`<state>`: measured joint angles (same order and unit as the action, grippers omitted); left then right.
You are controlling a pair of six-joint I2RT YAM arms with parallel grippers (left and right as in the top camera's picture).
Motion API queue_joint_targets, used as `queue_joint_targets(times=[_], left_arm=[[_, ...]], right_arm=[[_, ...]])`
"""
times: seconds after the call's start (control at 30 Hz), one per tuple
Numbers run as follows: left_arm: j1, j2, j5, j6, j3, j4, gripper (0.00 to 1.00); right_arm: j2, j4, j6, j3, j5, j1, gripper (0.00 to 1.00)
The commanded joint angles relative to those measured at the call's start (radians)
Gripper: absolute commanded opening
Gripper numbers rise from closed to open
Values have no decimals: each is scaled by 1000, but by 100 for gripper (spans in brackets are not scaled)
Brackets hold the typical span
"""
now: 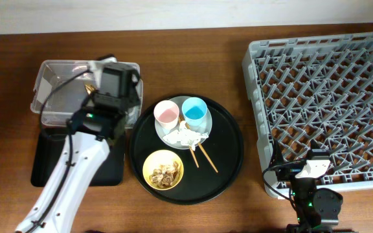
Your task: Sort waste into correct bins and load items into the dishwasher rack
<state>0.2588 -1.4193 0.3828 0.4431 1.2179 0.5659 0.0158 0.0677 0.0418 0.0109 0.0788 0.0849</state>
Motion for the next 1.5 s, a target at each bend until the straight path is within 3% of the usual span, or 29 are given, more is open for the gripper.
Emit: queue_joint_targets(times=[0.0, 0.13, 0.3, 0.37, 0.47, 0.6, 0.7, 0.83, 1.03, 1.17, 1.3, 1.47], left_arm=[[-64, -18, 18, -15, 17, -29, 0], [-94, -93, 19, -15, 17, -39, 8], [-116, -142, 18, -16, 17, -64, 71], [-116, -134, 8, -32, 18, -76, 79], [-111, -96, -112, -50, 18, -56, 71], [-81, -19, -382, -52, 18, 48, 37], [-21, -5, -523, -52, 17, 171, 35], [87, -27, -525, -52, 0, 285, 25], [237, -76, -512, -47, -61, 259, 25], [294, -127, -400, 42, -71, 256, 26], [327, -169, -382, 161, -71, 243, 31], [351, -218, -382, 201, -71, 183, 42]], right_arm=[[-5, 4, 0, -5, -5, 6, 99], [-5, 5, 0, -5, -5, 6, 98], [-5, 5, 0, -5, -5, 6, 99], [-5, 5, 0, -5, -5, 6, 98], [-5, 4, 0, -5, -5, 6, 99], [-5, 5, 0, -5, -5, 6, 98], [-5, 5, 0, -5, -5, 6, 99], [-5, 5, 0, -5, -5, 6, 99], [-5, 4, 0, -5, -5, 6, 99], [-5, 4, 0, -5, -5, 6, 99], [-5, 5, 0, -5, -5, 6, 99], [-5, 5, 0, -5, -5, 6, 99]])
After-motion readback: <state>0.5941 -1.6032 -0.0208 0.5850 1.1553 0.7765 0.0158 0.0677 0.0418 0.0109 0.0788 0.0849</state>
